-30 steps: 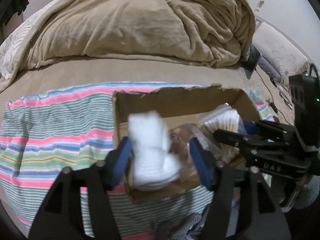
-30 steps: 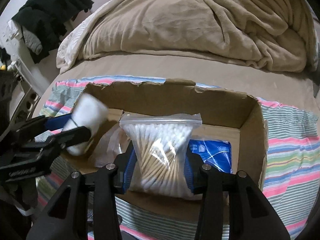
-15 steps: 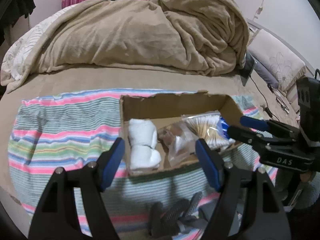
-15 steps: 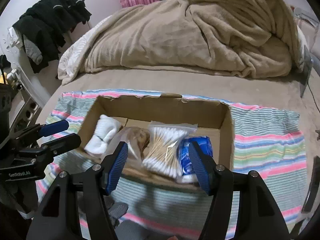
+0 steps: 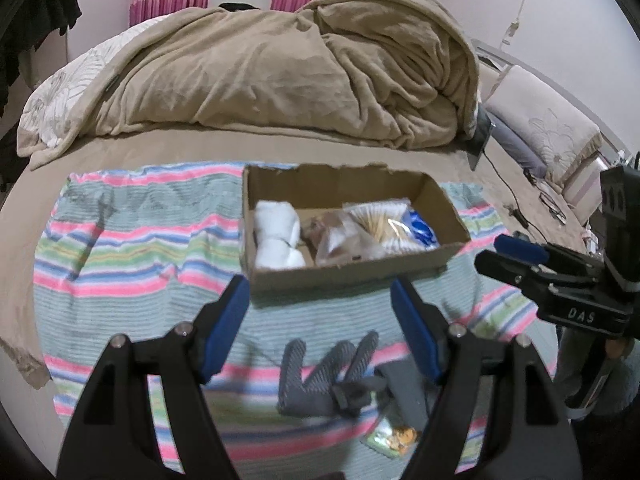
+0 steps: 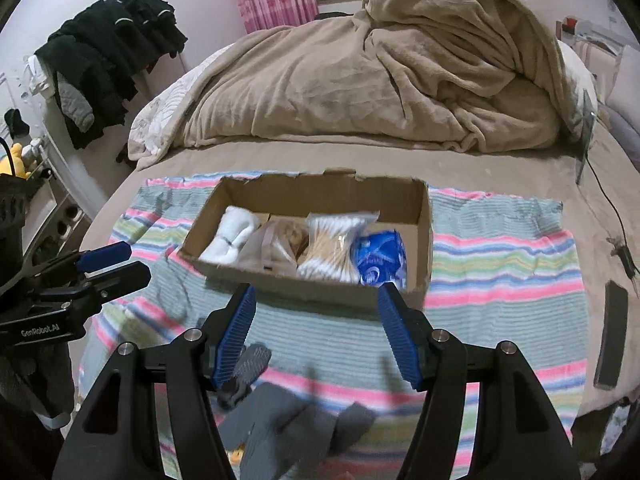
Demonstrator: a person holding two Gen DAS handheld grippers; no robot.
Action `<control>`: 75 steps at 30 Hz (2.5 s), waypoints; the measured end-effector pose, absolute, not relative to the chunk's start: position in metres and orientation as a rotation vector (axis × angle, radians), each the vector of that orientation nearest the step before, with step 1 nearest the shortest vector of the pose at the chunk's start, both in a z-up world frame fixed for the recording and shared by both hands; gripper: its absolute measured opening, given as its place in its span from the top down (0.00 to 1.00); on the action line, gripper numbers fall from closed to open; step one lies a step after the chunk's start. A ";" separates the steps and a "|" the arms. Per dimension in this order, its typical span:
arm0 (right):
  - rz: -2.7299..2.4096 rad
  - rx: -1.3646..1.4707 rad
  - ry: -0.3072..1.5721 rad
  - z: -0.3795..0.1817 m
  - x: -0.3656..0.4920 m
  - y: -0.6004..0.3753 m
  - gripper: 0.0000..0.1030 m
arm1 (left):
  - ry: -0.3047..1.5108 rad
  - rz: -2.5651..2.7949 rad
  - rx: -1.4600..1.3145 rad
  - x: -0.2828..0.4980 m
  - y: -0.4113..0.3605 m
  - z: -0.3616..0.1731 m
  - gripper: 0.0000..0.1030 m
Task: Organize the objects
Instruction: 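Place the white socks and cotton swab bag into the box, open both tools, then grasp the grey dotted gloves with the left tool while the right tool grasps grey knit gloves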
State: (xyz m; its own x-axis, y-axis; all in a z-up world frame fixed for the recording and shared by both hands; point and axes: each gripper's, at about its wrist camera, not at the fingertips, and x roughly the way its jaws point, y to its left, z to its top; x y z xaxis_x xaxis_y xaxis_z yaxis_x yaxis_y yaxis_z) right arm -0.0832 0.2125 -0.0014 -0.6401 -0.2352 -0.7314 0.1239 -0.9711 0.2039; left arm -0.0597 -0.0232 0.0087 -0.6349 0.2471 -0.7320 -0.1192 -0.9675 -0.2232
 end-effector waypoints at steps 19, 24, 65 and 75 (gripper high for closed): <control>-2.619 1.340 -0.186 -0.042 -0.043 0.205 0.36 | -0.261 2.630 -1.322 -0.023 -0.018 -0.030 0.28; -2.591 1.389 -0.161 -0.059 -0.041 0.199 0.36 | -0.245 2.597 -1.367 -0.019 -0.012 -0.045 0.28; -2.447 1.460 -0.167 -0.106 -0.039 0.194 0.68 | -0.086 2.521 -1.538 -0.040 0.018 -0.120 0.43; -2.538 1.361 -0.215 -0.068 -0.038 0.216 0.70 | -0.171 2.550 -1.481 -0.027 0.002 -0.092 0.52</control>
State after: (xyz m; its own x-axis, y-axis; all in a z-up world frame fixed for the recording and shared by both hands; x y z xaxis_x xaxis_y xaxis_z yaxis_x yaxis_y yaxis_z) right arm -0.0381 0.2161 -0.0679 -0.5311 -0.2895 -0.7963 0.1514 -0.9571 0.2470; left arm -0.0269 0.0024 -0.0917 -0.4842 0.2187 -0.8472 -0.1038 -0.9758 -0.1926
